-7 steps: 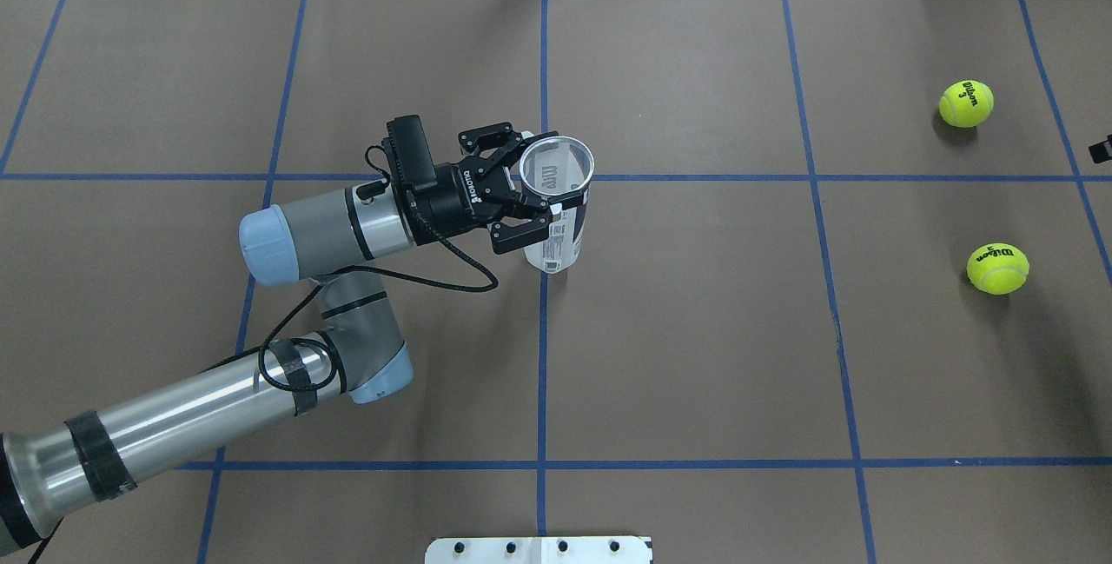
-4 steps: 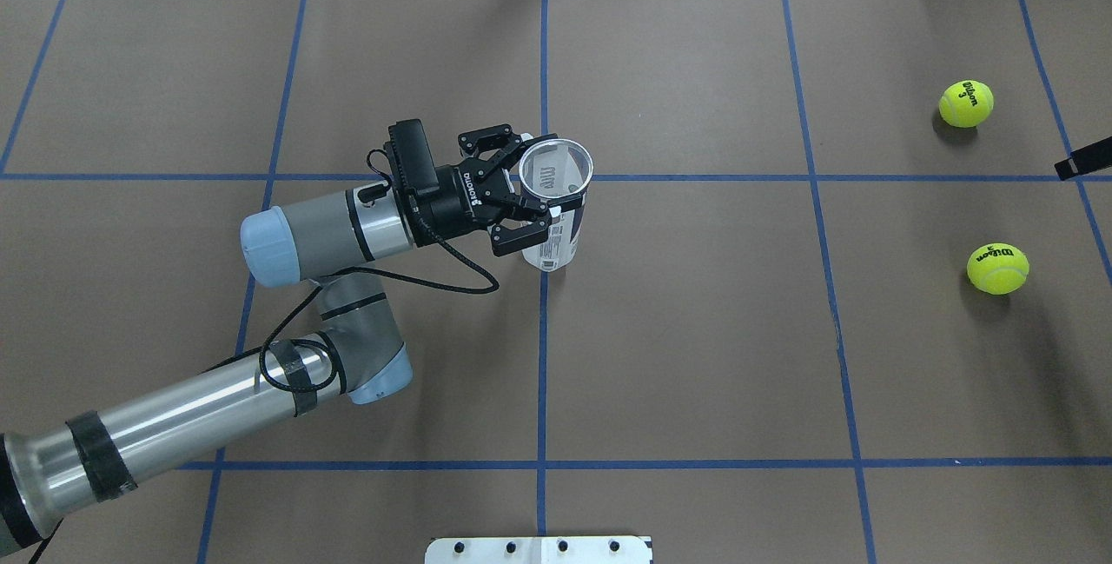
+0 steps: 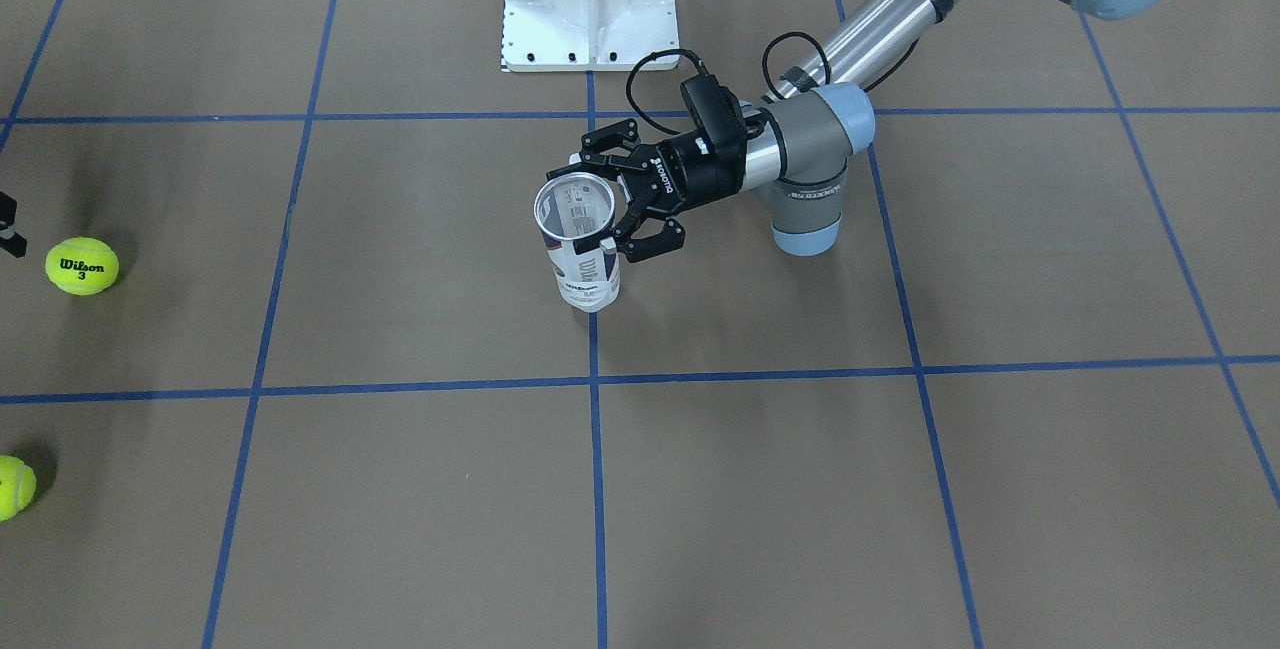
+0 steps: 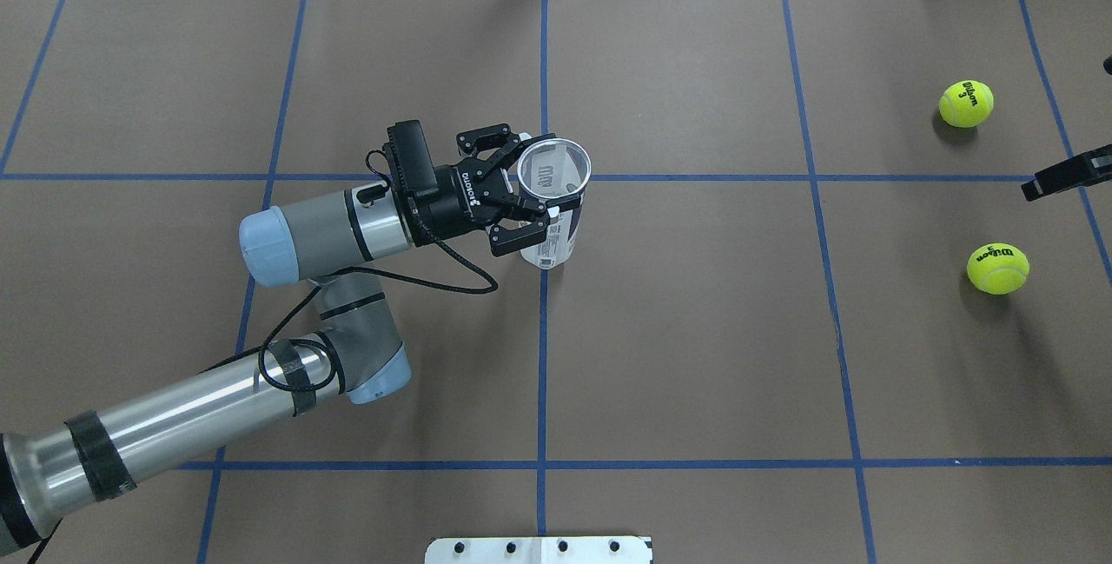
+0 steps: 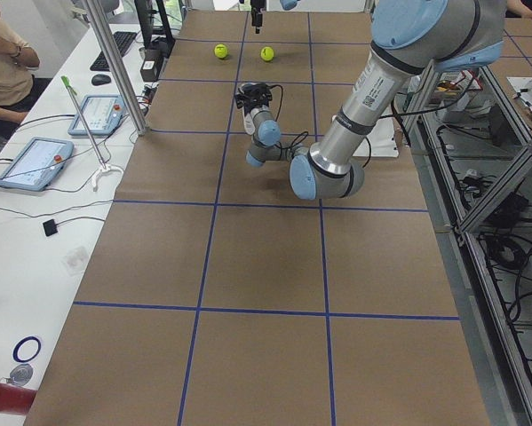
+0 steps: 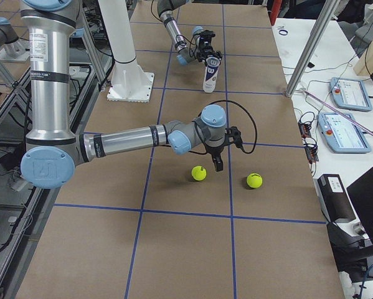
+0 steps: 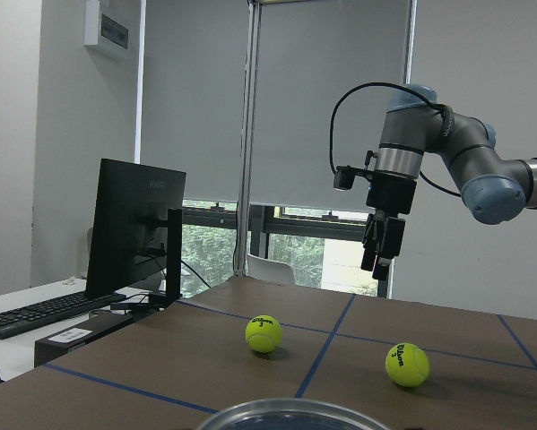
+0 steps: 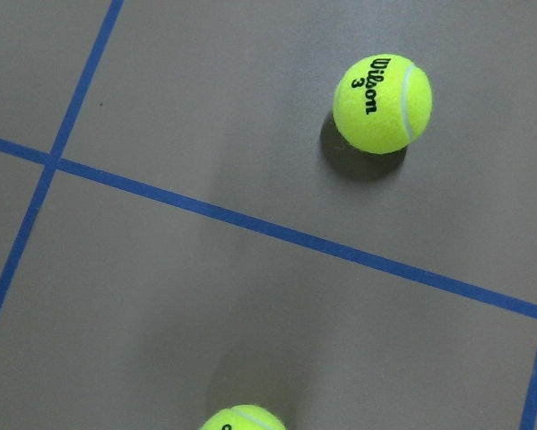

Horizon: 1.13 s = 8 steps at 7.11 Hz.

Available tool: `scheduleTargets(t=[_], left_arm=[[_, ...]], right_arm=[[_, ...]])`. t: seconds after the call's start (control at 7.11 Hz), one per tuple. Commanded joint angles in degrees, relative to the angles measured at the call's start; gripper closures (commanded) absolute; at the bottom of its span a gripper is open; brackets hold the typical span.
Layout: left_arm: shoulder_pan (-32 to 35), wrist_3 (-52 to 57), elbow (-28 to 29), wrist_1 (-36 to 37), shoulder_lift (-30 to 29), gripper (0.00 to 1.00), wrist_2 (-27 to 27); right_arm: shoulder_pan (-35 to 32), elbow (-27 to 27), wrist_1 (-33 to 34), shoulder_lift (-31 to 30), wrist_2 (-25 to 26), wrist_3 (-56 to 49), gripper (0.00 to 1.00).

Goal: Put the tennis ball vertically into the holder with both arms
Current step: 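Hold the upright can with the left gripper while the right arm moves in, then lower the right gripper onto the nearer yellow tennis ball and grasp it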

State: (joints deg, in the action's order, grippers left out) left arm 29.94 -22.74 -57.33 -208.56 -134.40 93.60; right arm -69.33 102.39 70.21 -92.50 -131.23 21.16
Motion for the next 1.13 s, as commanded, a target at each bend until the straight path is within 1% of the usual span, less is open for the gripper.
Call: scheduleTargets(t=[0.0, 0.14, 0.28, 0.42, 0.7, 0.84, 0.98], left_arm=[[0.03, 0.15, 0.12, 0.0, 0.01, 0.19, 0.0], [0.03, 0.15, 0.12, 0.0, 0.01, 0.19, 0.0], [0.03, 0.15, 0.12, 0.0, 0.01, 0.19, 0.0], [-0.06, 0.15, 0.12, 0.0, 0.01, 0.19, 0.0], [-0.06, 0.15, 0.12, 0.08, 0.01, 0.19, 0.0], [-0.06, 0.15, 0.12, 0.0, 0.01, 0.19, 0.0], [-0.06, 0.15, 0.12, 0.0, 0.01, 0.19, 0.0]], right_arm=[[5.48, 0.44, -8.71, -3.44, 3.4, 11.99, 0.01], [8.3, 0.36, -14.17, -6.69, 7.52, 15.36, 0.01], [10.5, 0.36, -14.83, -7.25, 9.74, 17.75, 0.01], [13.31, -0.25, -16.4, -7.25, 13.07, 19.6, 0.01], [17.01, -0.96, -19.04, -8.65, 18.26, 20.06, 0.01], [17.2, -2.53, -20.97, -9.09, 18.9, 19.53, 0.01], [17.82, -3.59, -21.34, -9.27, 20.9, 19.36, 0.01]])
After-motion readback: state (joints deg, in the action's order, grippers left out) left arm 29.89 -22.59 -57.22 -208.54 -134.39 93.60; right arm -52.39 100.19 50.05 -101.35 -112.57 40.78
